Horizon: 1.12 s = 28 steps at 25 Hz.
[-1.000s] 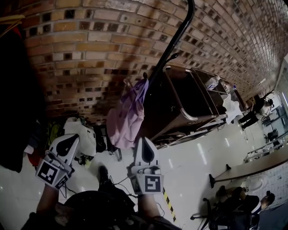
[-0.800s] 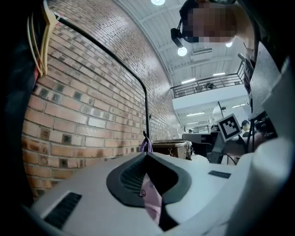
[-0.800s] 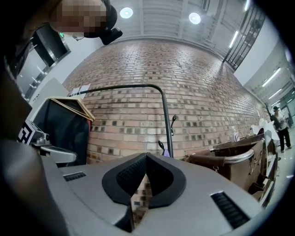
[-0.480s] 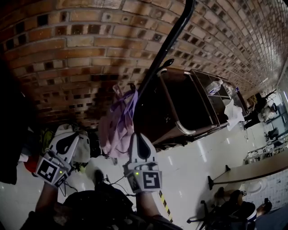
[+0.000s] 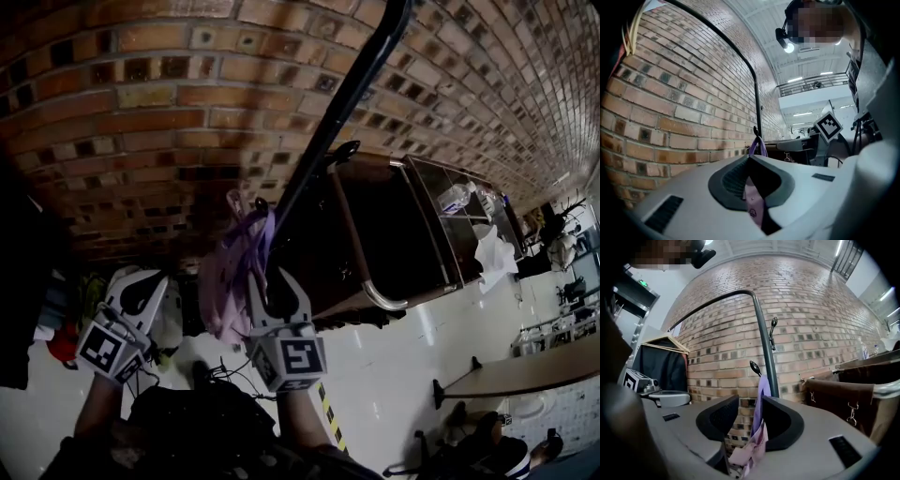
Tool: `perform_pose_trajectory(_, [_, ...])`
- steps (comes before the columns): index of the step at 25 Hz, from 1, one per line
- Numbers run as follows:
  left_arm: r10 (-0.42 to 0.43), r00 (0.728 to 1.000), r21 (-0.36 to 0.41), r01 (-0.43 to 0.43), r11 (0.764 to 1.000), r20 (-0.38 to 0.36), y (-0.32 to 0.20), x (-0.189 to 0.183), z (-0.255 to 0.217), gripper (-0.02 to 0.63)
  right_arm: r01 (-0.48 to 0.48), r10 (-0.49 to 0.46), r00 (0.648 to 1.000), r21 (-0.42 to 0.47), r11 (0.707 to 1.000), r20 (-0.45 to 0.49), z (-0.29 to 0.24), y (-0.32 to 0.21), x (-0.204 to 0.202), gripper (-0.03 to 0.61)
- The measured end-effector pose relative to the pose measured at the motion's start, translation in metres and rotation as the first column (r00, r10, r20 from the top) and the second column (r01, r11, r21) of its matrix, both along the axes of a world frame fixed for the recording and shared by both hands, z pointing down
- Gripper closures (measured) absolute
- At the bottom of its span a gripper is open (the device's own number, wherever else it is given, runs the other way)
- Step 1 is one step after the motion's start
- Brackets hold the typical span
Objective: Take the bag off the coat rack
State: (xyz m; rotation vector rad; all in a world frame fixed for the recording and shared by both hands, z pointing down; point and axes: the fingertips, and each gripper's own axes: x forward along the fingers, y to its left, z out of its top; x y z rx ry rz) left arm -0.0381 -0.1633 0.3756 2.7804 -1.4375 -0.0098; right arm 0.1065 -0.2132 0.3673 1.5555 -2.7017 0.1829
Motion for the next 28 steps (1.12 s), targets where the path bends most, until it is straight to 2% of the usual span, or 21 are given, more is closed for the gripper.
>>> perform_pose_trajectory(5, [-0.012,1.000,0.002,0.012,1.000,0.008,-0.019,0.007,0.000,0.607,0.015,-0.015,1.000,-0.028,1.000,0.001,0.011,-0.029,0.001,0.401])
perform_pose_trajectory(6, [-0.014,1.000,-0.002,0.014,1.000,0.008,-0.021,0.008,0.001,0.607,0.018,-0.018,1.000,-0.038,0.999,0.002,0.014,-0.033,0.000,0.379])
perform_pose_trajectory(8, [-0.016,1.000,-0.008,0.016,1.000,0.012,-0.027,0.007,0.002,0.607,0.020,-0.020,1.000,-0.061,0.998,0.003,0.020,-0.042,-0.003,0.292])
perform_pose_trajectory(9, [-0.016,1.000,-0.009,0.016,1.000,0.014,-0.030,0.006,0.002,0.607,0.022,-0.022,1.000,-0.074,0.997,-0.003,0.023,-0.046,-0.006,0.284])
perform_pose_trajectory(16, [0.018,1.000,-0.019,-0.018,1.000,0.010,-0.048,0.005,0.005,0.607,-0.009,0.000,0.997,-0.112,0.994,-0.080,0.044,-0.062,-0.012,0.284])
perform_pose_trajectory(22, [0.059,0.998,-0.034,-0.059,0.998,0.002,-0.066,-0.005,0.005,0.607,0.010,-0.018,0.998,-0.114,0.993,-0.067,0.045,-0.069,-0.023,0.285])
perform_pose_trajectory(28, [0.099,0.995,-0.045,-0.099,0.994,-0.015,-0.078,-0.012,0.008,0.607,-0.034,0.028,0.998,-0.112,0.993,-0.060,0.046,-0.080,-0.030,0.325])
